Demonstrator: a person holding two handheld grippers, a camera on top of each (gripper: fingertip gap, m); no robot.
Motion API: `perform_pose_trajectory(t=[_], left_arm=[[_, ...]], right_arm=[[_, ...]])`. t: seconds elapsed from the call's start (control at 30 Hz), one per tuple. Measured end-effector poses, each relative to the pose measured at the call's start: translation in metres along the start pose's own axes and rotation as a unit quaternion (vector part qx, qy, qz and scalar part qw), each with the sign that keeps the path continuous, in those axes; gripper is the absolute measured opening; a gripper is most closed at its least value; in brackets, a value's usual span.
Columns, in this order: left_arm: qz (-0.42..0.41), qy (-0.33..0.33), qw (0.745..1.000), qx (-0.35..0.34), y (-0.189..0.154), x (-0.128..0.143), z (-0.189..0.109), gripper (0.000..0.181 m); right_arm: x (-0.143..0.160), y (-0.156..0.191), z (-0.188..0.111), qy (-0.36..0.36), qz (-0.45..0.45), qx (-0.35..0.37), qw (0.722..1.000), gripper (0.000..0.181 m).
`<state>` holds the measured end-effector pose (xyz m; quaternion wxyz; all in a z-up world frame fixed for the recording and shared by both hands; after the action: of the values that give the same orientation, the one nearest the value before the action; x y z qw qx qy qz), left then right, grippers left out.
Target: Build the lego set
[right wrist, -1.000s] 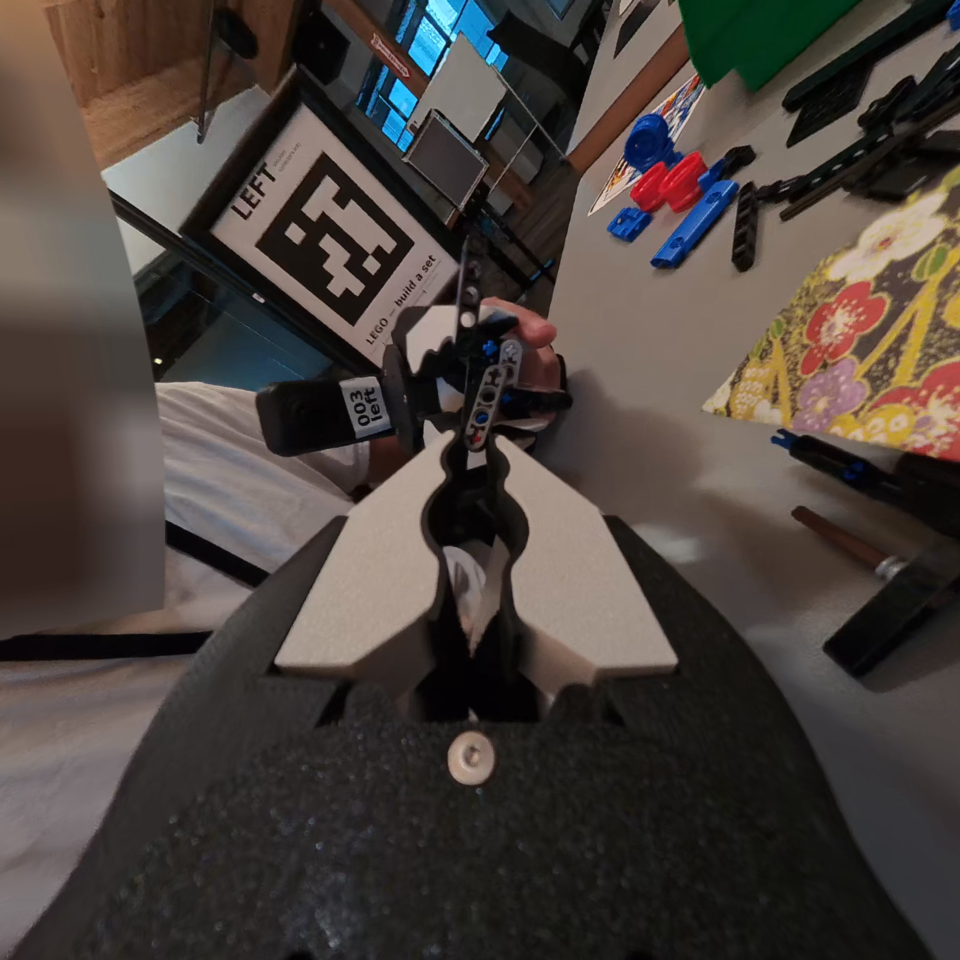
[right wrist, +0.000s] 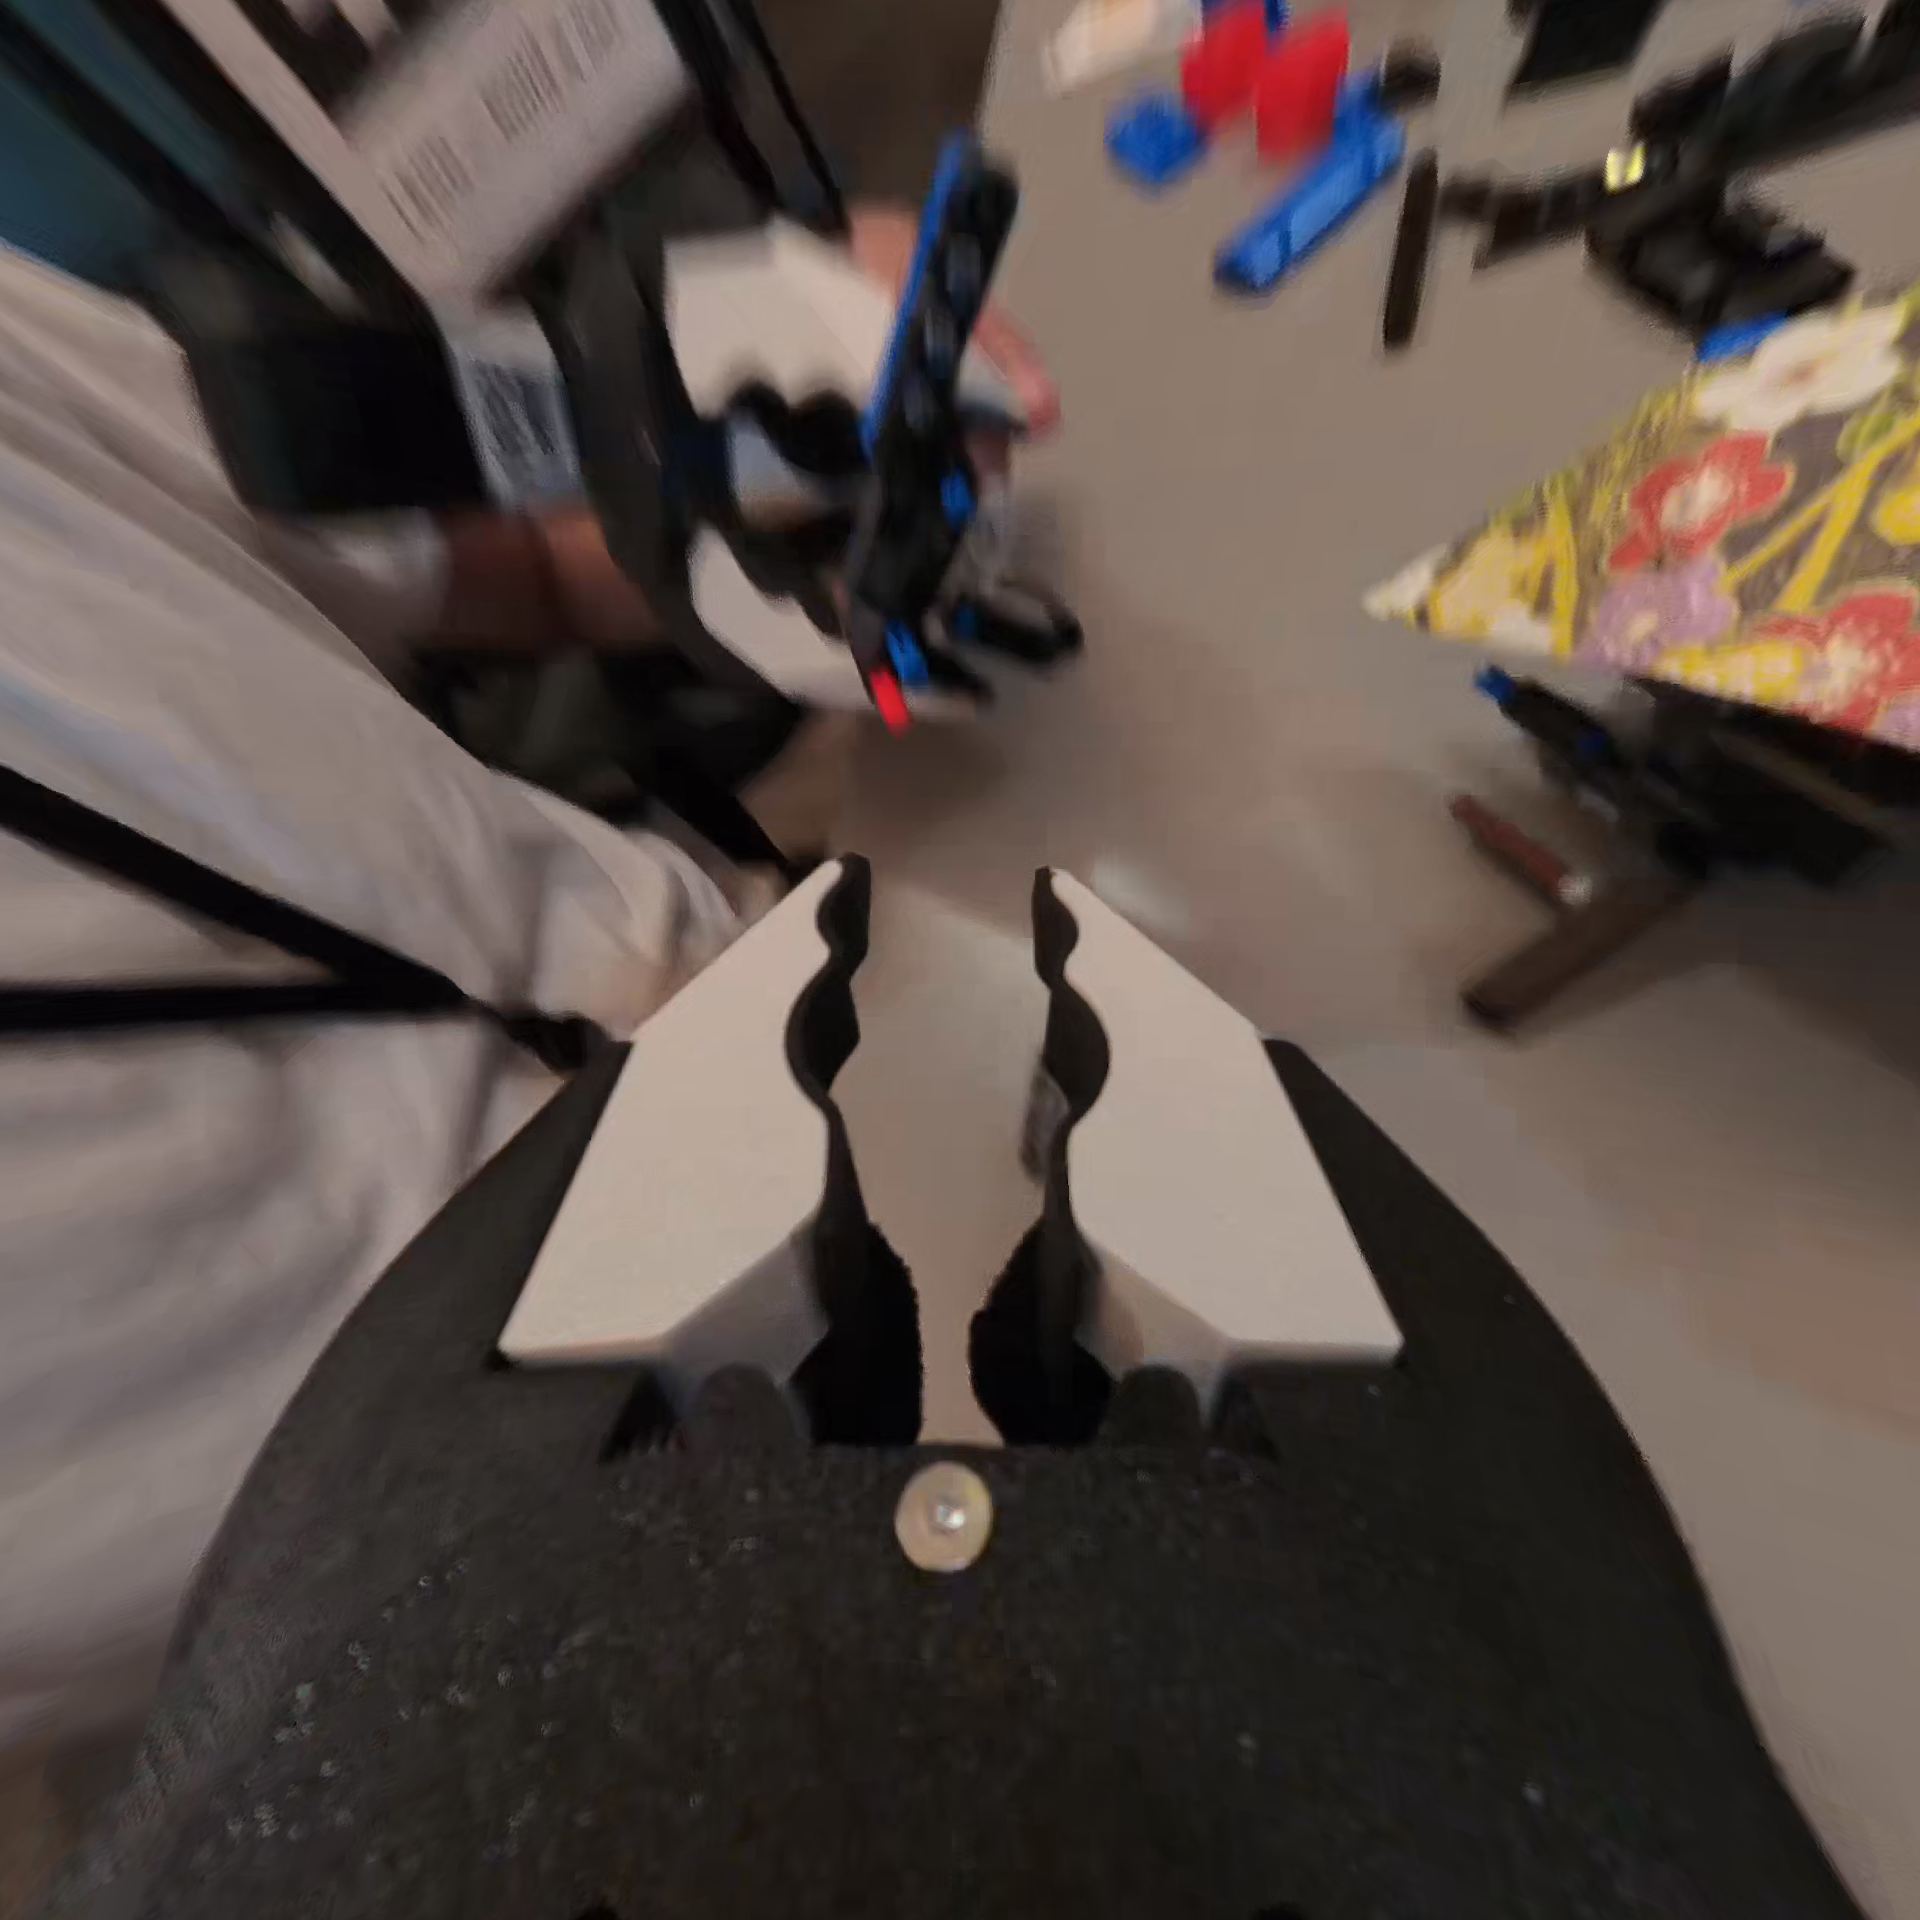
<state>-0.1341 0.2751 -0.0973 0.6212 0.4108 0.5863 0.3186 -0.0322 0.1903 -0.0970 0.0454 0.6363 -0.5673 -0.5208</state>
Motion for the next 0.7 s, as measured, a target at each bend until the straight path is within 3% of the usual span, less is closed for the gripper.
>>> perform_pose_trajectory(t=[0.1, 0.2, 0.3, 0.43, 0.5, 0.57, 0.7], left_arm=[[0.055, 0.019, 0.998, -0.019, -0.003, -0.002, 0.003, 0.039], [0.091, 0.039, 0.994, -0.033, -0.007, -0.003, 0.006, 0.039], [0.073, 0.036, 0.996, -0.03, -0.009, -0.007, 0.007, 0.039], [0.029, 0.05, 0.998, 0.003, -0.008, -0.007, 0.01, 0.041], [-0.058, 0.046, 0.997, 0.032, -0.005, -0.007, 0.007, 0.047], [-0.194, 0.031, 0.978, 0.063, 0.003, -0.006, 0.003, 0.047], [-0.463, -0.046, 0.872, 0.153, 0.014, -0.01, 0.003, 0.04]], right_arm=[[-0.01, 0.005, 0.01, -0.045, 0.047, -0.064, 0.996, 0.033], [-0.014, 0.008, 0.016, -0.077, 0.066, -0.104, 0.989, 0.02], [-0.013, 0.003, 0.017, -0.094, 0.082, -0.119, 0.985, 0.006], [-0.012, -0.002, 0.014, -0.113, 0.105, -0.145, 0.977, 0.006], [-0.015, -0.007, 0.008, -0.145, 0.104, -0.139, 0.974, 0.006], [-0.02, -0.009, -0.001, -0.182, 0.099, -0.143, 0.968, 0.006], [-0.026, 0.001, -0.005, -0.218, 0.047, -0.146, 0.964, 0.006]])
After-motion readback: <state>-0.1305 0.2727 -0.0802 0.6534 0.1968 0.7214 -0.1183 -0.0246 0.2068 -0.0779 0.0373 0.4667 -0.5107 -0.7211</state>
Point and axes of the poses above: each gripper's, where its closed fingertips meet, z out along the fingers, x out of its underside, y = z × x across the jaws, the point moved 6 cm from there along -z, back along the fingers, and after that the axes turned 15 degrees about z, right-handed, at the moved point
